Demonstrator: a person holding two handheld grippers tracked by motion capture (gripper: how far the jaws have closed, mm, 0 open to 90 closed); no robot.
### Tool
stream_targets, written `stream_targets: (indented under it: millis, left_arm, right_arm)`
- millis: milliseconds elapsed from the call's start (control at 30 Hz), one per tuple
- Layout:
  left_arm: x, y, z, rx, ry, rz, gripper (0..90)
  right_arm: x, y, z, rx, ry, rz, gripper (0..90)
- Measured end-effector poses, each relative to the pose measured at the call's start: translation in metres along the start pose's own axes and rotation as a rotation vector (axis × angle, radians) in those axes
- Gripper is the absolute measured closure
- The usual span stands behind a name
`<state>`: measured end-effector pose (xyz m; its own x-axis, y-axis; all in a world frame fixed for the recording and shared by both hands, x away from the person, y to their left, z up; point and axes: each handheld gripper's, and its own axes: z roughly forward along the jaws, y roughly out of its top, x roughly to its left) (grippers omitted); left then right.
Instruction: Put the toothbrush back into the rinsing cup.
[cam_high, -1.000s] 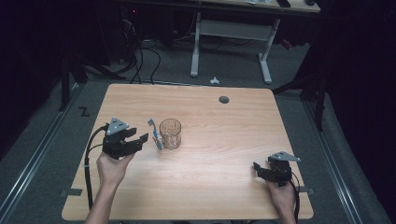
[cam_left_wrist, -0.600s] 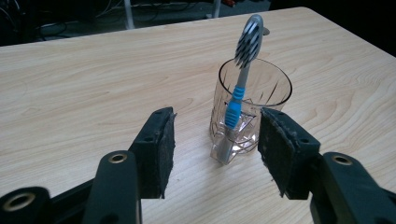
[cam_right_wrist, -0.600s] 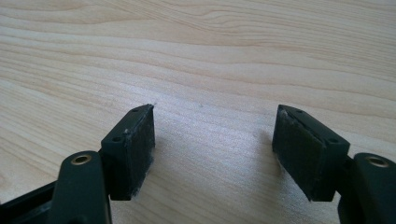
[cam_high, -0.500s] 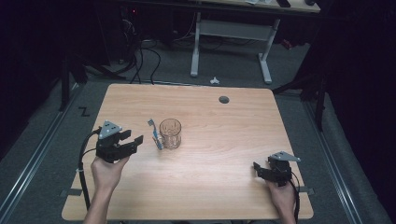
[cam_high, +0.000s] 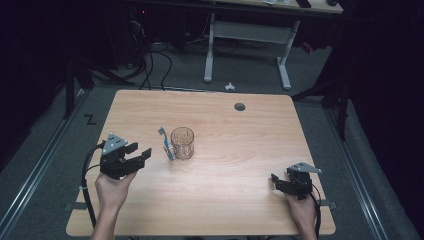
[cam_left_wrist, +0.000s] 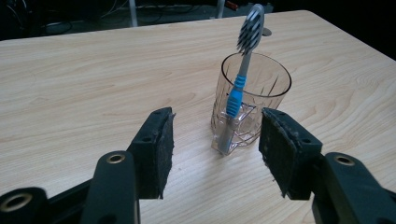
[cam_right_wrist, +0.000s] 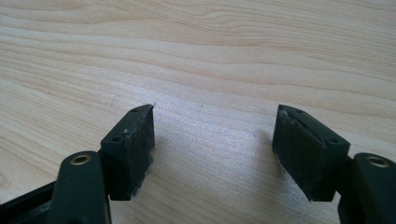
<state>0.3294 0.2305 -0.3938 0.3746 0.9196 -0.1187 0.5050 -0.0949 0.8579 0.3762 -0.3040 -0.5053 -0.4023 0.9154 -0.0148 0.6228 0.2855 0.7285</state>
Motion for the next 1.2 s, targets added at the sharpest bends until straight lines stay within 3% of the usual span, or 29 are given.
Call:
stream_targets:
  millis: [1200]
  left_arm:
    - [0.002,-0.032,-0.005,0.012,0.023,-0.058,44.8]
  right_arm:
    - [0.000,0.000,0.000,0.000,0.001,0.000,30.0]
